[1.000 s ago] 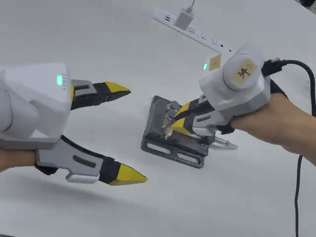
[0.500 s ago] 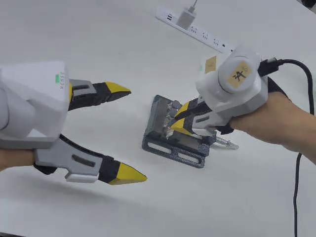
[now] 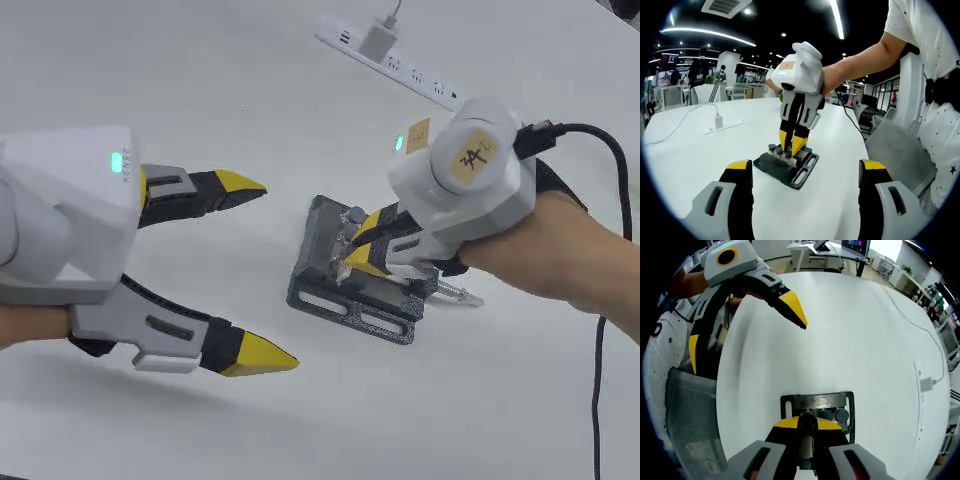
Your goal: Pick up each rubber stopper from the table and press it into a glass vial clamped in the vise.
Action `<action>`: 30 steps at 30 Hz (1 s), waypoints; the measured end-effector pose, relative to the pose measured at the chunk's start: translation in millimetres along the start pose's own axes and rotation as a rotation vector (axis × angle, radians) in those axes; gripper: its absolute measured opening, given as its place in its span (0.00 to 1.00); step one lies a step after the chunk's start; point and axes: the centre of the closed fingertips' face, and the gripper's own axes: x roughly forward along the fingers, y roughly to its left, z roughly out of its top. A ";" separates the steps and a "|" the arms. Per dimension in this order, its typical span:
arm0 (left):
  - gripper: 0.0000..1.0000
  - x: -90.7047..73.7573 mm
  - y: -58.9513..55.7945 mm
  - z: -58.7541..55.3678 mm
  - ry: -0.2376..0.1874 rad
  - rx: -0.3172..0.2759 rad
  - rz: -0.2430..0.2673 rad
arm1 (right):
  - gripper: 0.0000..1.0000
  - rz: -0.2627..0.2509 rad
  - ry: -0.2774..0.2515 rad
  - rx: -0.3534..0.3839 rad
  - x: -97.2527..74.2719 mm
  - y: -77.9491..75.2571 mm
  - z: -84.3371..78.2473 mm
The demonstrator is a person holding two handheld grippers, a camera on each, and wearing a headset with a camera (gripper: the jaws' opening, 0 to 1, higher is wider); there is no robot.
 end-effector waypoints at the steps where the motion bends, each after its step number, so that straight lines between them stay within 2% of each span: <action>1: 0.87 0.2 -0.2 0.4 -0.001 0.000 -0.001 | 0.04 -0.003 0.005 -0.007 0.3 0.8 0.2; 4: 0.86 1.7 -0.5 1.7 -0.004 -0.002 -0.001 | 0.04 -0.003 0.010 -0.011 0.4 -0.4 -0.3; 8: 0.86 3.8 -2.2 6.4 -0.010 0.001 -0.007 | 0.06 0.008 -0.016 0.004 -1.7 -0.4 -0.2; 10: 0.86 3.7 -2.8 7.8 -0.010 0.005 -0.008 | 0.06 0.004 -0.019 -0.011 -2.2 1.0 0.1; 30: 0.85 1.9 0.4 6.7 -0.010 -0.004 -0.006 | 0.10 0.002 -0.054 0.034 -2.4 -1.6 2.1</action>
